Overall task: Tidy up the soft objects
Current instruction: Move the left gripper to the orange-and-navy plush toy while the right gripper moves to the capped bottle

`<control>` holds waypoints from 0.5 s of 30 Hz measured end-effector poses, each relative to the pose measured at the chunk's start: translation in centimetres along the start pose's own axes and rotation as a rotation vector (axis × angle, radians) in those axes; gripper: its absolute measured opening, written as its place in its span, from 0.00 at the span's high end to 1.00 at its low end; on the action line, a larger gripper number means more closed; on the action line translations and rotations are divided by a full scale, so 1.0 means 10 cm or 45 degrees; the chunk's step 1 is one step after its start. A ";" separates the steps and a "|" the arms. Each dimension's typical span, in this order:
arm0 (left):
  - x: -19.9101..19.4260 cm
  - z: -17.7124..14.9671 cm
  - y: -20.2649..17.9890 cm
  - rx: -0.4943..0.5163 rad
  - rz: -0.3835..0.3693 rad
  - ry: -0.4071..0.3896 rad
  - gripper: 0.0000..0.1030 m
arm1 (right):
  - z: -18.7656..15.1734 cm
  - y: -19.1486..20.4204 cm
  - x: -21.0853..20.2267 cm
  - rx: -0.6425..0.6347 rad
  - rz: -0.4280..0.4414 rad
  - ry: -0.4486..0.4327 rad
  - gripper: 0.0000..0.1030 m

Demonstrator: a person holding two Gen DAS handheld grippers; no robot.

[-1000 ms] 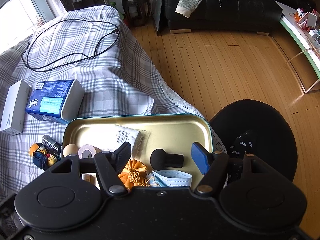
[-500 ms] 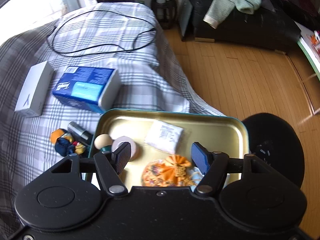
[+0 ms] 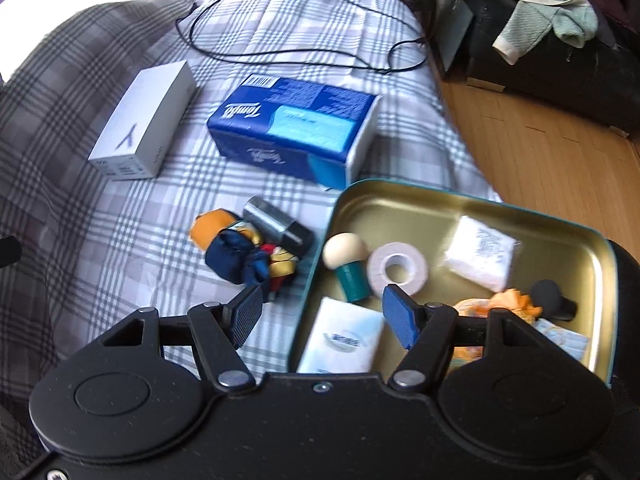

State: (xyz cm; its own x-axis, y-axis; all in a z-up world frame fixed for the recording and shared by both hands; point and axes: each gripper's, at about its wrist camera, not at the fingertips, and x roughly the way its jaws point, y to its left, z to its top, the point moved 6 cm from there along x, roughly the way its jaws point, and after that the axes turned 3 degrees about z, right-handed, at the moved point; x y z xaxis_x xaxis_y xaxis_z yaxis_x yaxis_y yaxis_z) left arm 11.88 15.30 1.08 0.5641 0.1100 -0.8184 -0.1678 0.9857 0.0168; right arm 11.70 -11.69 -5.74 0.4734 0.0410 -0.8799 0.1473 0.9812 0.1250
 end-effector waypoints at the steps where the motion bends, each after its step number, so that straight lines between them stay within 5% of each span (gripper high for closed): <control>1: 0.06 -0.02 -0.01 0.004 0.004 0.016 0.01 | 0.01 0.03 0.05 0.010 0.003 0.012 0.38; 9: 0.41 -0.21 -0.18 0.045 -0.037 0.131 0.01 | 0.25 0.18 0.38 0.110 0.022 0.033 0.38; 15: 0.54 -0.24 -0.20 0.021 -0.048 0.178 0.01 | 0.30 0.33 0.60 0.187 0.138 0.113 0.38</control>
State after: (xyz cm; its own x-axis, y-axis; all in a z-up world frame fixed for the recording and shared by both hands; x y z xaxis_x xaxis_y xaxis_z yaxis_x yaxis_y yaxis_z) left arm 13.27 13.61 -4.76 0.4515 0.0554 -0.8905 -0.1347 0.9909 -0.0067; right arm 17.67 -8.82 -9.27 0.4162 0.1678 -0.8937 0.2276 0.9323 0.2811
